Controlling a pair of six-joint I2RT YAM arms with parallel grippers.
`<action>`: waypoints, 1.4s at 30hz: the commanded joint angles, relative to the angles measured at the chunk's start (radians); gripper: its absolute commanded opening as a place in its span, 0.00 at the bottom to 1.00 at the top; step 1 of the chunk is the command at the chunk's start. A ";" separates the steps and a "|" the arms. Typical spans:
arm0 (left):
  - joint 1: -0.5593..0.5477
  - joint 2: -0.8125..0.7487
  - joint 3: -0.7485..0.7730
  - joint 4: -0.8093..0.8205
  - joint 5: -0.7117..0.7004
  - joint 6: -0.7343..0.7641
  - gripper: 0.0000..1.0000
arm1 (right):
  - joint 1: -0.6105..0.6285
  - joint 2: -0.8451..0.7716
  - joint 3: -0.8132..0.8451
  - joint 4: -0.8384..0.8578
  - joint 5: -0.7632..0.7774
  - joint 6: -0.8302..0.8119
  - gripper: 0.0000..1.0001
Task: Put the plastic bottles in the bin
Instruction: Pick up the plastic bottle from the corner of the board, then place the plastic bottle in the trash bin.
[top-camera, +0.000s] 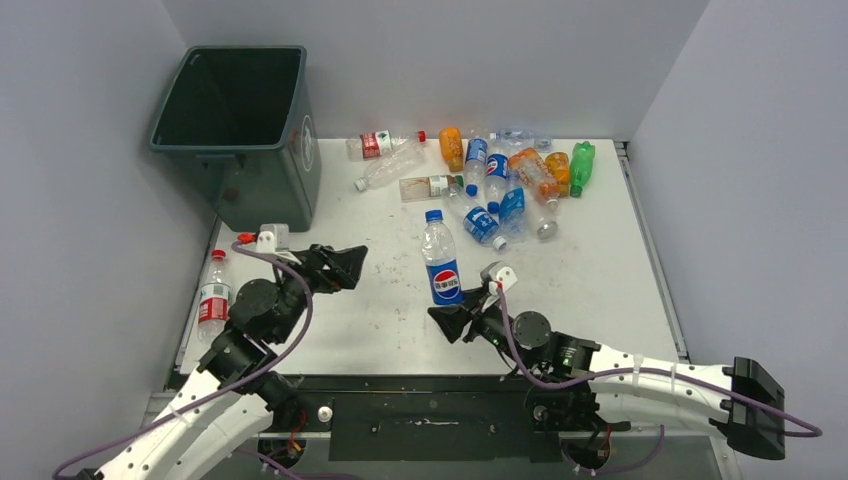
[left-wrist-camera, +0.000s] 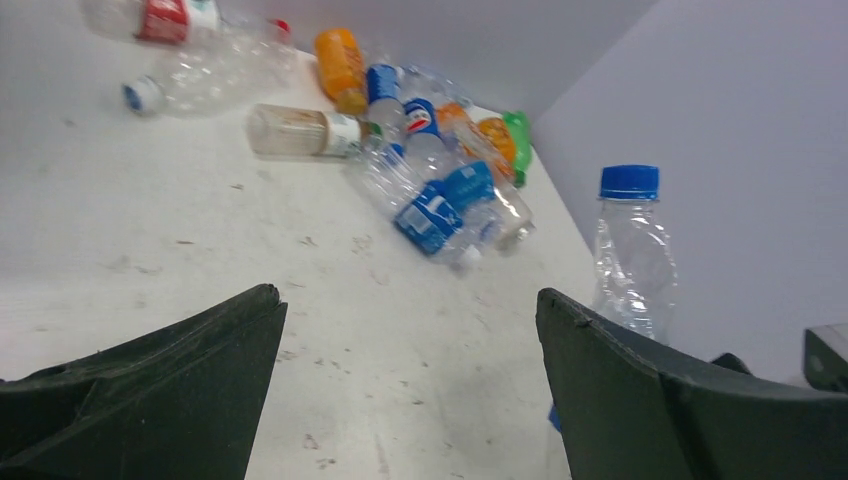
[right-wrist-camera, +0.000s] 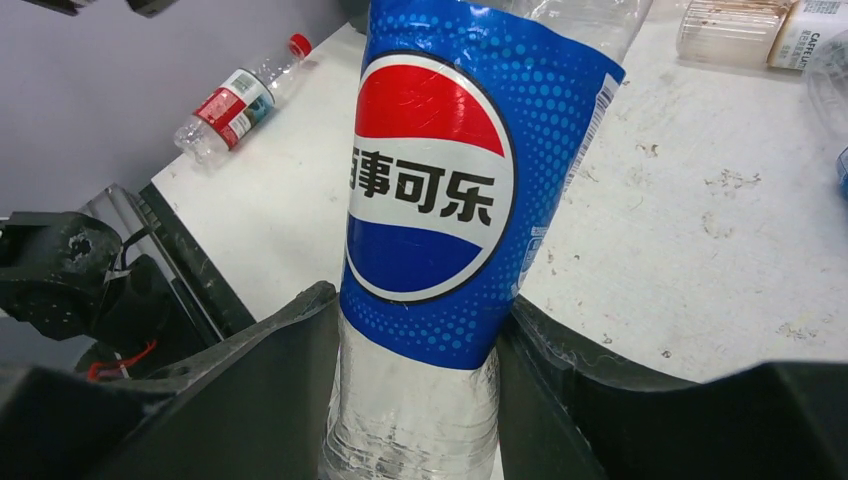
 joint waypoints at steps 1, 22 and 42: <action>0.007 0.094 -0.026 0.296 0.244 -0.203 0.96 | 0.024 -0.075 -0.082 0.172 0.008 -0.048 0.05; -0.048 0.564 0.329 0.409 0.683 -0.246 0.85 | 0.173 -0.198 -0.148 0.247 0.040 -0.203 0.05; -0.122 0.562 0.362 0.354 0.661 -0.137 0.00 | 0.191 -0.191 -0.127 0.186 0.092 -0.195 0.46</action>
